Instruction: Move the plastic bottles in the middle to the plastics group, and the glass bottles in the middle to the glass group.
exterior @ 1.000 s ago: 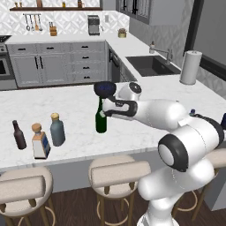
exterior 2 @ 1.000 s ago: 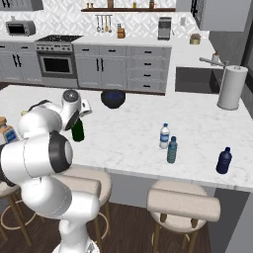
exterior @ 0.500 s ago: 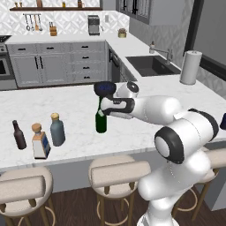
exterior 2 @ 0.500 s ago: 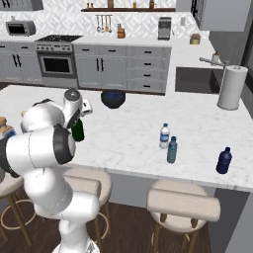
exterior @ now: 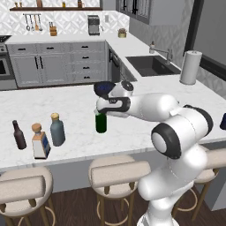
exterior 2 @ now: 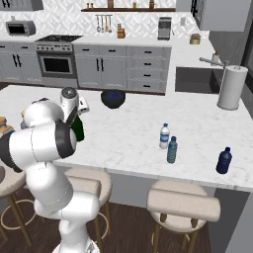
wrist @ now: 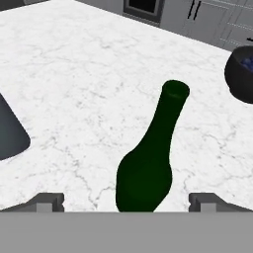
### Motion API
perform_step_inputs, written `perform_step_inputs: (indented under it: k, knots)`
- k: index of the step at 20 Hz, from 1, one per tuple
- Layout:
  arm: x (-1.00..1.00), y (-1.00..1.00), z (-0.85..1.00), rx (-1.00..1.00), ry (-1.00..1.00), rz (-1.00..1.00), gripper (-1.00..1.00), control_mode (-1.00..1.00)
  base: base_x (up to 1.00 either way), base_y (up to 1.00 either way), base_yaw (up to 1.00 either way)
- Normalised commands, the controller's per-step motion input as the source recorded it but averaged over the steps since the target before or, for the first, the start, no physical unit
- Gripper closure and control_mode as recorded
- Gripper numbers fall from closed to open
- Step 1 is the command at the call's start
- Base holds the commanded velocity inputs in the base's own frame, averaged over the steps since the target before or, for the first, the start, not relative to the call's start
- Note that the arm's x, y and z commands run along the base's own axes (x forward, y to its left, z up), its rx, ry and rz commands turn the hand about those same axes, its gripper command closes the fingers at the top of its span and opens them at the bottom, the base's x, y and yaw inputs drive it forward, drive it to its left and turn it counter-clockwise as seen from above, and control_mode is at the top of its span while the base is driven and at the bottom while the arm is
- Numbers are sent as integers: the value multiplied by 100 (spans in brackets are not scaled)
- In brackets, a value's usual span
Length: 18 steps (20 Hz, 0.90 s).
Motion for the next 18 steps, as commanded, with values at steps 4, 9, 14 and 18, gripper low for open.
perform_step_inputs:
  k: [4,9,14,18]
  knots:
    - [19,3,0,0,0,0,-100,-100,0,0,0]
    - [28,-16,0,0,0,-2,-100,-100,0,0,0]
    - [12,-1,-11,0,1,0,-100,-100,0,0,0]
    - [12,0,-26,0,1,0,-100,-100,0,0,0]
